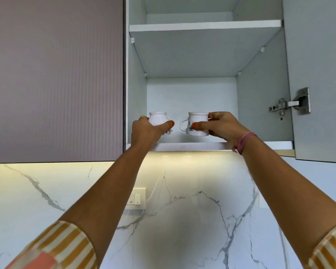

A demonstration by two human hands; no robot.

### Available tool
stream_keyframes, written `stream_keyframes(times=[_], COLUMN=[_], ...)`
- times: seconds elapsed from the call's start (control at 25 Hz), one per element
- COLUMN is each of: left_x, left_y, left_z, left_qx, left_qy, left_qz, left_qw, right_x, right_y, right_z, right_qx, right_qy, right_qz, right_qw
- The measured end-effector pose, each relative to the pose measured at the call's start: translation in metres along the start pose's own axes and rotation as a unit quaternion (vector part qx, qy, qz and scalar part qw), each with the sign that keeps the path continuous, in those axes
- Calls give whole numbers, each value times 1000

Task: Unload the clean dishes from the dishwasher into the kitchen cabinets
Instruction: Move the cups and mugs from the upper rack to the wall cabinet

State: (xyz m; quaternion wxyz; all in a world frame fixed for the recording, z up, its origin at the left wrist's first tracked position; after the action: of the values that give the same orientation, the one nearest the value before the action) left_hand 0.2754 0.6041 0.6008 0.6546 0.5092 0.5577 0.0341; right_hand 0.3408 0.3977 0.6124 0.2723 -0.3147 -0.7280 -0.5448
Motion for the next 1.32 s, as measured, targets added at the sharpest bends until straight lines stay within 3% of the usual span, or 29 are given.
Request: stream_keyframes(times=[0.2, 0.48, 0.64, 1.08, 1.2, 1.32], left_x=[4, 6, 3, 2, 4, 6], left_y=[13, 13, 11, 2, -5, -28], left_z=[0, -5, -7, -4, -5, -8], left_qx=[23, 41, 57, 22, -6, -49], left_qy=[65, 142, 173, 248, 217, 137], left_qz=[-16, -26, -37, -19, -17, 53], left_qw=[997, 989, 983, 968, 976, 988], right_x=[-3, -2, -4, 2, 6, 4], right_y=[12, 19, 22, 10, 1, -13], right_z=[4, 16, 18, 24, 25, 25], right_qx=[92, 131, 132, 113, 102, 22], right_qy=[6, -33, -52, -237, -268, -325], right_qz=[39, 56, 52, 0, -18, -77], right_qw=[995, 989, 989, 965, 958, 942])
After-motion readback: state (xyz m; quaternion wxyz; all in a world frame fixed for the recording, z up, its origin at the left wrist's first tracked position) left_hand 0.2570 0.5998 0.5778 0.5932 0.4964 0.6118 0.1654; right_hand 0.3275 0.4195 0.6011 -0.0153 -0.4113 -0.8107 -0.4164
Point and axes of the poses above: each hand's wrist, its own y-axis towards the middle knuckle, its own z-axis out of the palm, x = y × z, the point moved 1 cm from there along y, towards the middle knuckle, and after that the axes turned 3 degrees about -y, right-handed, at the moved point
